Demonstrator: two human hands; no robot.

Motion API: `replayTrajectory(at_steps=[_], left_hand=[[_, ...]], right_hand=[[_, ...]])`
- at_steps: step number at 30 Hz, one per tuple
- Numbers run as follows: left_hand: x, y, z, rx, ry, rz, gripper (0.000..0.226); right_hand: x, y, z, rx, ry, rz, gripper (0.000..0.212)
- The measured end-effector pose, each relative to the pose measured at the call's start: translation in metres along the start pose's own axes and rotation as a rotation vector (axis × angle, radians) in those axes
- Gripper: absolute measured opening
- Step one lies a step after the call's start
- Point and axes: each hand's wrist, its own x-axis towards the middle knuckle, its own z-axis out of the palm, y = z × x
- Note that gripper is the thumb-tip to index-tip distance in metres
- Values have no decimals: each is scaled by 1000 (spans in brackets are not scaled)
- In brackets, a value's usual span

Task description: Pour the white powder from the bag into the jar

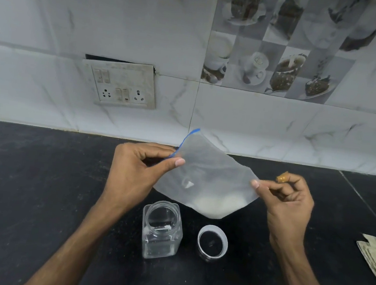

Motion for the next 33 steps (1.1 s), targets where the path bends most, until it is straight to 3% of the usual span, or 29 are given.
replayTrajectory(at_steps=[6, 11, 23, 28, 33], left_hand=[[-1, 0, 6, 26, 2, -1, 18], [-2, 0, 3, 22, 12, -9, 15], [-7, -8, -4, -2, 36, -41, 15], [-14, -15, 0, 3, 22, -51, 17], [-24, -21, 8, -27, -3, -74, 14]], right_hand=[[-2, -1, -3, -37, -115, 38, 45], [4, -6, -7, -73, -136, 129, 64], [1, -2, -4, -80, -43, 84, 46], [1, -2, -10, -191, -88, 11, 21], [1, -6, -26, -261, -175, 41, 39]])
